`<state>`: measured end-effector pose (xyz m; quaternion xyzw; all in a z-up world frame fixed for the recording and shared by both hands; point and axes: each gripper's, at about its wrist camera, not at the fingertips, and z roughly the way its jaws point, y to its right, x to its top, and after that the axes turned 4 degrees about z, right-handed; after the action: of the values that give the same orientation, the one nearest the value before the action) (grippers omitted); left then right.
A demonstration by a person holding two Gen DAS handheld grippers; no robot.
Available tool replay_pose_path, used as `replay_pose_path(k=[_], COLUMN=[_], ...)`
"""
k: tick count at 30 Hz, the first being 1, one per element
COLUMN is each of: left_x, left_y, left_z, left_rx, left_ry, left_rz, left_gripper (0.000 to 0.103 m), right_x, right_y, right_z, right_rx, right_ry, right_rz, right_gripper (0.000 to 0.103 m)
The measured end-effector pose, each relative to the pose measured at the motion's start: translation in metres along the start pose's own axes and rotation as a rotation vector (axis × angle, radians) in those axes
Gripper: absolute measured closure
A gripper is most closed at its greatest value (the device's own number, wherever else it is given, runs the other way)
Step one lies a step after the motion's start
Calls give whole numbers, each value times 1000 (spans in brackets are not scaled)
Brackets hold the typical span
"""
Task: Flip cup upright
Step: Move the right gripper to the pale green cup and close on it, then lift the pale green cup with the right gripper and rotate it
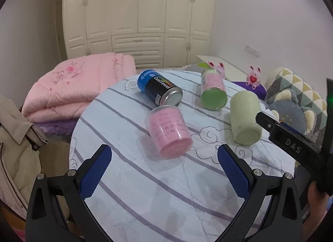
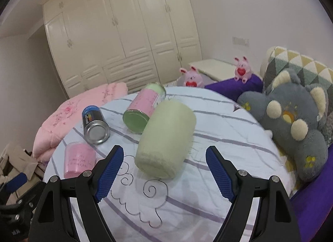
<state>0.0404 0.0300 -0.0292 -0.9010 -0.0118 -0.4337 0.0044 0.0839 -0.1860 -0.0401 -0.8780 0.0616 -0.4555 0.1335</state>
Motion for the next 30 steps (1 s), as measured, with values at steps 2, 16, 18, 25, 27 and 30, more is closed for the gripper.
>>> replay_pose_path(k=[2,16,18,25,27,30], left_x=[2,11,11,10,10,9], left_y=[-2,-7,-6,-6,-8,-12], left_z=[6,27,28,22,20,16], left_rx=[0,-7,-9,-4,0,0], left_ry=[-9,-49,-55,-55,-51,-49], left_rz=[-2,-7,-7,6,0,-19], left_gripper=[0,0,0,0,0,0], right_x=[1,15,14,5,3,-1], right_y=[-2,18,22,21,21,20], right_z=[11,74,76,73,69,60], right_rx=[-13,32,47,111,132,152], right_ry=[-25,-225,-236,-291,-300,-317], right_rz=[4,197,214,223,217,202], right_gripper=[20,21,21,25,25,25])
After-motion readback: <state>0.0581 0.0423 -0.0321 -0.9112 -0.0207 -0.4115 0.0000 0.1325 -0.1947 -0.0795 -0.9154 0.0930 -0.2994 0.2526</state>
